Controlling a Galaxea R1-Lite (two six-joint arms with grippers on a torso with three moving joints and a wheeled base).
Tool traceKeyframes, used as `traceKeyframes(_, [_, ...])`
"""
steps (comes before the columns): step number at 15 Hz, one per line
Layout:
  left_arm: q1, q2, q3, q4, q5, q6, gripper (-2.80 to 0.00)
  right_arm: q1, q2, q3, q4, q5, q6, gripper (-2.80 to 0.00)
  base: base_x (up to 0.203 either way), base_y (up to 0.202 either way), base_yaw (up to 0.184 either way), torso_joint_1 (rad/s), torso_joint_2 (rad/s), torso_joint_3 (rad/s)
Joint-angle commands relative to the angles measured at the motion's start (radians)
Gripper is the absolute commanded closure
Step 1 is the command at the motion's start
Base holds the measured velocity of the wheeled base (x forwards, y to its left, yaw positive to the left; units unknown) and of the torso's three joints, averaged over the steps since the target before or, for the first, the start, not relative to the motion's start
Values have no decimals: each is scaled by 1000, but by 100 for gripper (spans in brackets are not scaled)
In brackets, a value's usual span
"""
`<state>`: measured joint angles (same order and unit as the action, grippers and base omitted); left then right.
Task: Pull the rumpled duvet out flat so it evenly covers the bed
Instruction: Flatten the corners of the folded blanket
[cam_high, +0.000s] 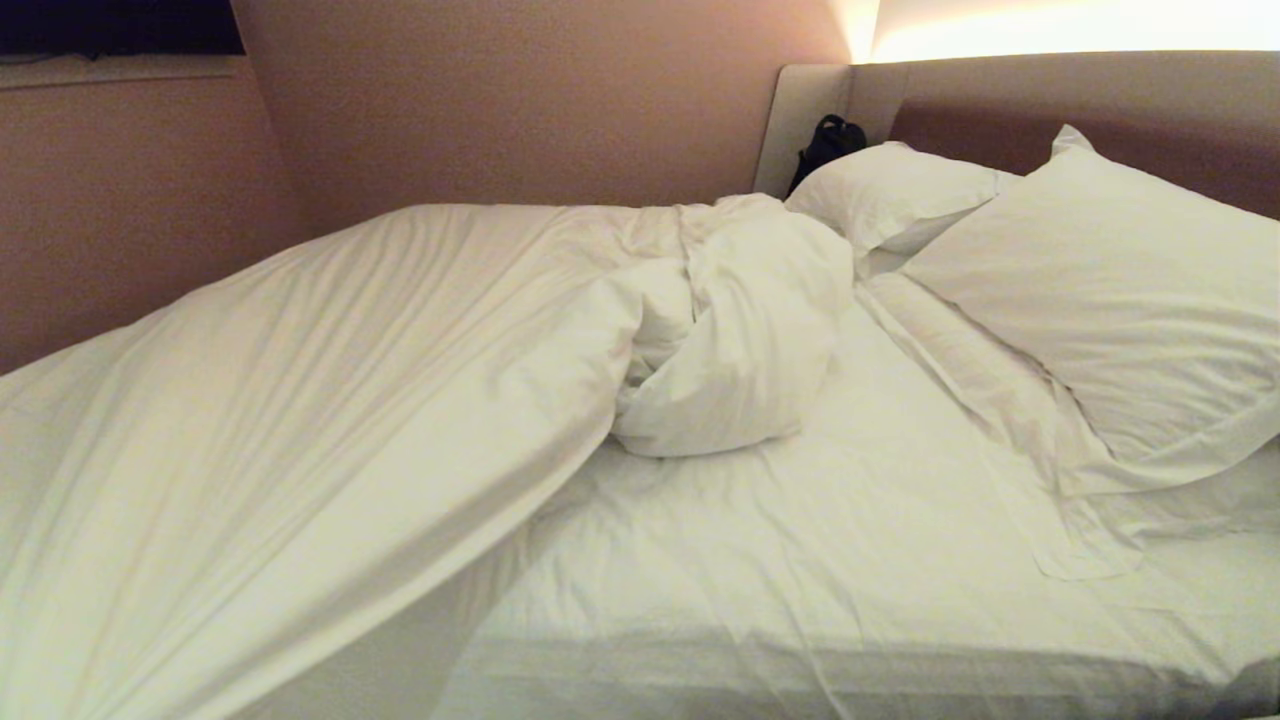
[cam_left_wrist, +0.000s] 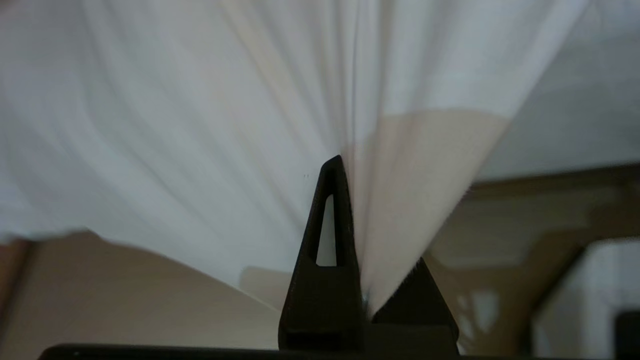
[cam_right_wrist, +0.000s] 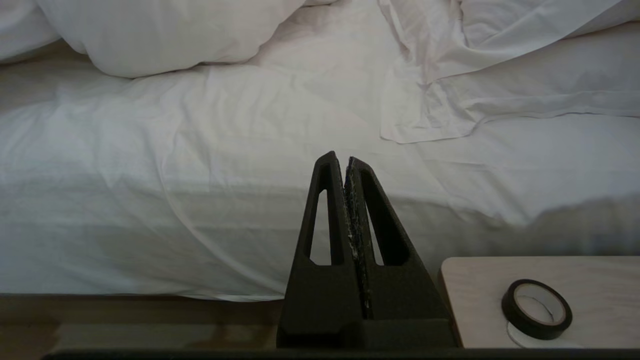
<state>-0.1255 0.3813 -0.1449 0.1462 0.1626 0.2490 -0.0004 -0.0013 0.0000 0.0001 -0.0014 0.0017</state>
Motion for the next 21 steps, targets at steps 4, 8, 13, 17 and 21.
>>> traceKeyframes(4, [0, -92, 8, 46, -34, -84, 0, 0, 1, 0, 0, 0, 0, 0, 0, 0, 0, 0, 0, 0])
traceKeyframes(8, [0, -90, 18, 43, -35, -93, -280, 0, 1, 0, 0, 0, 0, 0, 0, 0, 0, 0, 0, 0])
traceKeyframes(13, [0, -92, -2, 41, -50, -138, -280, 0, 1, 0, 0, 0, 0, 0, 0, 0, 0, -5, -1, 4])
traceKeyframes(17, [1, -102, -4, 25, -39, -199, -280, 0, 1, 0, 0, 0, 0, 0, 0, 0, 0, 0, 0, 0])
traceKeyframes(21, [1, -102, 6, 5, 51, -354, -280, 0, 1, 0, 0, 0, 0, 0, 0, 0, 0, 0, 0, 0])
